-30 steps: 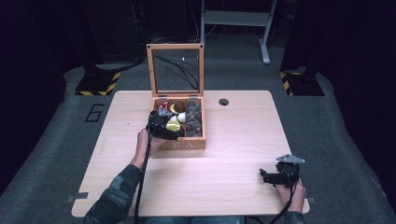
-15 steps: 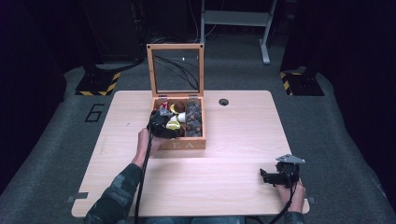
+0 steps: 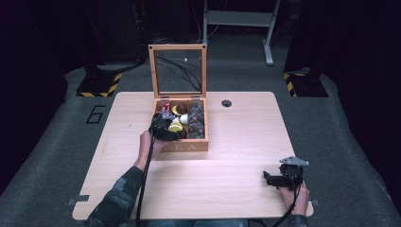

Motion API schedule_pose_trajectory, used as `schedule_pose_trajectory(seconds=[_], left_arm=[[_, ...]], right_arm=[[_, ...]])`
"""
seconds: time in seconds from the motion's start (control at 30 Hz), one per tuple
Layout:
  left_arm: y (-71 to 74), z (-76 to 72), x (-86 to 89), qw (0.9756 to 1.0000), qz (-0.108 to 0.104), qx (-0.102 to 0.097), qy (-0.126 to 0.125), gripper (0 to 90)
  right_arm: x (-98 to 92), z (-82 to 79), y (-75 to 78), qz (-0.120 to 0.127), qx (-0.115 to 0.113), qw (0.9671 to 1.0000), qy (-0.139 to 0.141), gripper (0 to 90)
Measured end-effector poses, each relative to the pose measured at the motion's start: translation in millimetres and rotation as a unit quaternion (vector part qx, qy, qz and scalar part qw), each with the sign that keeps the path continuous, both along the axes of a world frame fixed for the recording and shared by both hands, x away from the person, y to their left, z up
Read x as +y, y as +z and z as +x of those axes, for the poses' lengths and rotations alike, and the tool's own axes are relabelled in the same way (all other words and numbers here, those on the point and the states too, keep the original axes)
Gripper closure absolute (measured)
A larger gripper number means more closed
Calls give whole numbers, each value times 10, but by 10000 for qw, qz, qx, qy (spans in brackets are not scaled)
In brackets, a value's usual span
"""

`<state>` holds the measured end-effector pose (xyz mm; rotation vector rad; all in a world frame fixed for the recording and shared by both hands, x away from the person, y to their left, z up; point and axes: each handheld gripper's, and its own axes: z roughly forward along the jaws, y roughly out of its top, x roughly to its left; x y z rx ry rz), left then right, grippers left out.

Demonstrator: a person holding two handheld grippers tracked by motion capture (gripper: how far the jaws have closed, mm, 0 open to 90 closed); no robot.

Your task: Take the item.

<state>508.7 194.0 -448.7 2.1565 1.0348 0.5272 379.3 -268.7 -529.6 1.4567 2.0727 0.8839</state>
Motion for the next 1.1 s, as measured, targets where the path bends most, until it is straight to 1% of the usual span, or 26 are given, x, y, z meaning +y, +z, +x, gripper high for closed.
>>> schedule_pose_trajectory(seconds=[0.07,0.2,0.27,0.3,0.33,0.43,0.5,0.67,0.73,0.77,0.87,0.9,0.93,1.03,1.07,1.1], left_arm=[[5,-2,9,10000,-63,-16,-43,374],[13,-17,-1,9999,-111,-82,-65,374],[25,-27,-4,9999,-78,-71,-113,375],[24,-30,-11,9998,-119,-99,-95,375],[36,-39,-10,9999,-81,-80,-105,375],[60,-62,-9,9998,-129,-101,-135,375],[71,-80,-14,9997,-142,-177,-124,375],[125,-129,0,9995,-141,-239,-169,375],[146,-146,14,9994,-103,-249,-215,375],[149,-159,10,9993,-146,-290,-169,375],[177,-186,31,9993,-152,-285,-202,375],[186,-194,38,9991,-156,-315,-218,375],[205,-215,45,9990,-206,-344,-202,375],[231,-233,56,9989,-189,-361,-232,375],[251,-255,61,9987,-205,-407,-241,375],[251,-255,61,9987,-205,-407,-241,375]], right_arm=[[0,0,0,-3,-1,10000,2,20],[0,0,0,-1,0,10000,1,20],[0,0,0,-1,-1,10000,0,20],[0,0,0,-2,0,10000,0,20],[0,0,0,0,0,10000,0,20],[0,0,0,-1,-1,10000,2,20],[0,0,0,-1,0,10000,1,20],[-1,0,0,-4,0,10000,4,20],[0,0,0,-1,0,10000,0,20],[0,0,0,-1,-1,10000,-1,20],[0,0,0,0,0,10000,-2,20],[0,0,0,0,0,10000,-2,20],[0,0,0,0,1,10000,-1,20],[0,0,0,-1,-1,10000,-1,20],[0,0,0,-1,0,10000,-1,20],[0,0,0,-1,0,10000,-1,20]])
